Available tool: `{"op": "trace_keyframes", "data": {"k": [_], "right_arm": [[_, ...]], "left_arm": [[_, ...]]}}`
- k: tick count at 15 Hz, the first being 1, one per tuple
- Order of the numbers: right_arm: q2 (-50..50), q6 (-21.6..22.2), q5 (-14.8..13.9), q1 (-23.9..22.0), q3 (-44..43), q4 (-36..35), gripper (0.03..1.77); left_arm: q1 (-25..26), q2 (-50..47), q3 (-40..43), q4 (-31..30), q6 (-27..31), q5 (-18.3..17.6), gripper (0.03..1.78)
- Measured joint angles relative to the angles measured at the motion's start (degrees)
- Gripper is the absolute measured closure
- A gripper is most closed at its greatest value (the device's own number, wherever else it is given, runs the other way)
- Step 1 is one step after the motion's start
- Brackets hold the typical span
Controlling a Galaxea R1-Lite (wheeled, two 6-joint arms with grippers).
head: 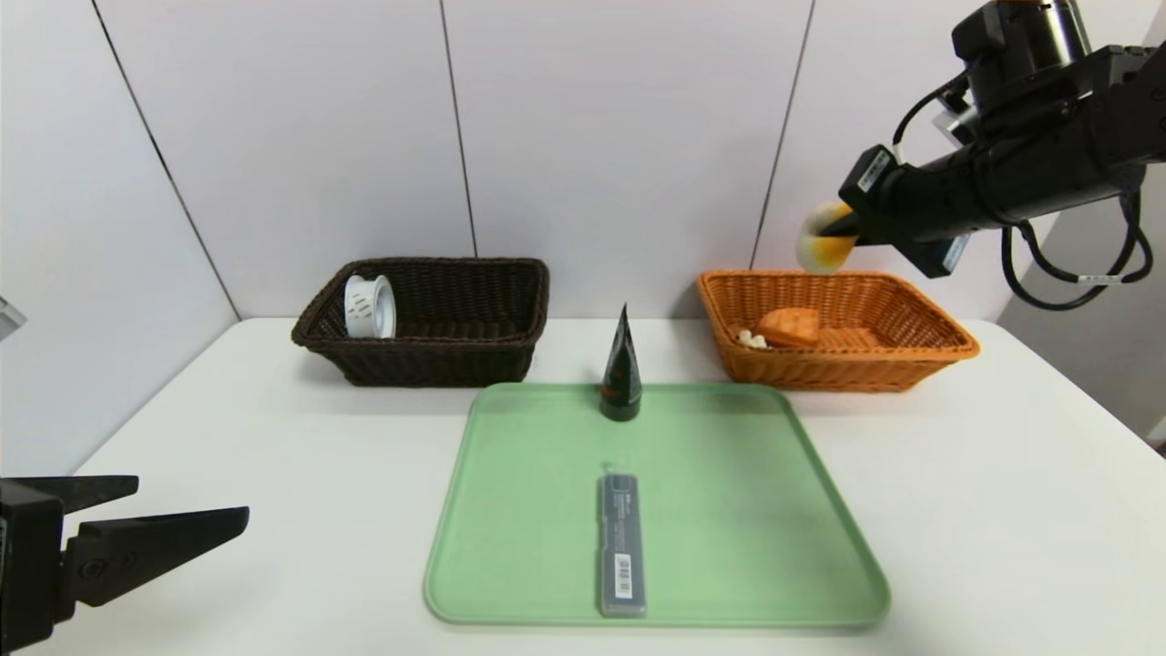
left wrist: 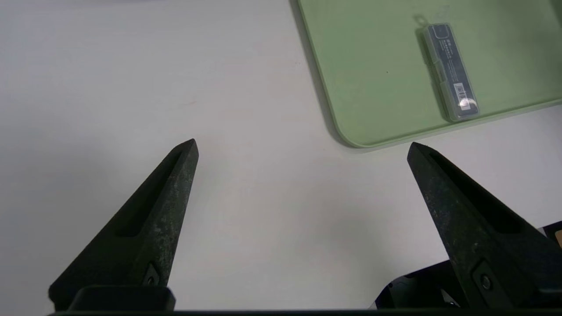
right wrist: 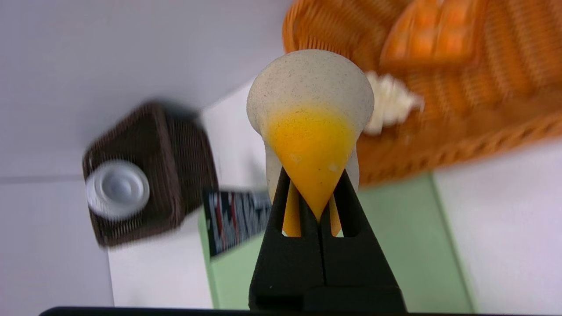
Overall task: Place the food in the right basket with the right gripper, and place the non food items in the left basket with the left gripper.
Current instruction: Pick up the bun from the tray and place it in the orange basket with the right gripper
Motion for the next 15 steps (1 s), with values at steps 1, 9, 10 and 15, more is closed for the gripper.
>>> {"op": "trace_keyframes", "data": {"k": [1,9,10,15], "right_arm": [[1.84,-0.1,-0.06,-2.1,-0.12,-3.08,1.75],[16.9,0.04,-0.22,-13.0,-0.65,-14.32,1.75],[17.81,0.01,-0.27,-13.41,-0.63,-14.28,1.75],[19.32,-0.1,-0.68,-14.18,-0.63,-14.24,1.75]], "left_arm": [[0.02,0.24,0.0,-0.2,0.02,0.0,0.12],[0.05,1.23,1.02,-6.46,0.52,-0.22,0.12],[0.05,1.29,0.94,-6.46,0.48,-0.9,0.12],[0.05,1.87,0.56,-6.16,0.41,-2.76,0.12]]}}
